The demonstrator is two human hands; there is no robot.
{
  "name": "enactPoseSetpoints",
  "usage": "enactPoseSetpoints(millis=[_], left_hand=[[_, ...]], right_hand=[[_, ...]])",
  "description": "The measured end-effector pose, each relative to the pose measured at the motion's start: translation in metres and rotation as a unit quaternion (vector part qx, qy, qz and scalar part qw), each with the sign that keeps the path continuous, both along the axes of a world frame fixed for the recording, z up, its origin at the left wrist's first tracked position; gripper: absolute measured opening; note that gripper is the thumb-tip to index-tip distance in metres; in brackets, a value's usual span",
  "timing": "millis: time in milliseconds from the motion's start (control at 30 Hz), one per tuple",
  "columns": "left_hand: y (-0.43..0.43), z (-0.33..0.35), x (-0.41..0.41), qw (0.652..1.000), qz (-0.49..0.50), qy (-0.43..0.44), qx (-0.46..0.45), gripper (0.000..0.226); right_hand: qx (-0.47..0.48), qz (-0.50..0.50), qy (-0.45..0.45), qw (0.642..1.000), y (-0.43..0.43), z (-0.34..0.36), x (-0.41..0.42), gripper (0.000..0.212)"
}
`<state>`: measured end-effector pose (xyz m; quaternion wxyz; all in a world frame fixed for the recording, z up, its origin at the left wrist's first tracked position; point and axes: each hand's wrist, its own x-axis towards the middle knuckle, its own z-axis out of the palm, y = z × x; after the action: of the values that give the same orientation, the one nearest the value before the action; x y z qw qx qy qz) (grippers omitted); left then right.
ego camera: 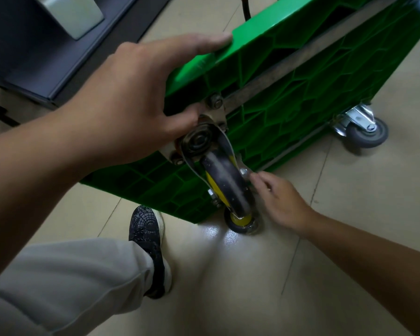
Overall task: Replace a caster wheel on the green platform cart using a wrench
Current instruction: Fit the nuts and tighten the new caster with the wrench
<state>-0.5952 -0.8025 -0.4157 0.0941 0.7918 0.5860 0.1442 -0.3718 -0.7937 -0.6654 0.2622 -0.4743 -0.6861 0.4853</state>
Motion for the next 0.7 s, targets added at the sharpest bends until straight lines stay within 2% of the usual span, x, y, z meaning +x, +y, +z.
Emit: enactPoseSetpoints(millis=[100,200,333,467,533,700], left_hand=[[0.000,-0.001,-0.001,1.000,-0.003,0.006,0.002,0.074],[0.001,-0.002,-0.001,1.000,-0.002,0.013,-0.001,0.075],[0.001,-0.001,-0.001,1.000,-0.002,0.015,0.005,0.072],[0.001,-0.002,-0.002,1.000,-0.002,0.017,0.009,0.070],[0.001,-0.003,-0.002,1.000,0.001,0.018,0.010,0.071],[0.000,-0.002,0.000,1.000,0.009,0.010,0.004,0.072]], right_hand=[[0.129,0.050,-0.119,0.983,0.025,0.012,0.048,0.044],[0.292,0.069,-0.175,0.938,0.064,0.056,0.070,0.047],[0.426,0.084,-0.209,0.876,0.096,0.126,0.072,0.042],[0.506,0.130,-0.284,0.804,0.101,0.174,0.061,0.048],[0.523,0.144,-0.295,0.786,0.097,0.187,0.052,0.047],[0.517,0.150,-0.333,0.774,0.091,0.199,0.032,0.042]])
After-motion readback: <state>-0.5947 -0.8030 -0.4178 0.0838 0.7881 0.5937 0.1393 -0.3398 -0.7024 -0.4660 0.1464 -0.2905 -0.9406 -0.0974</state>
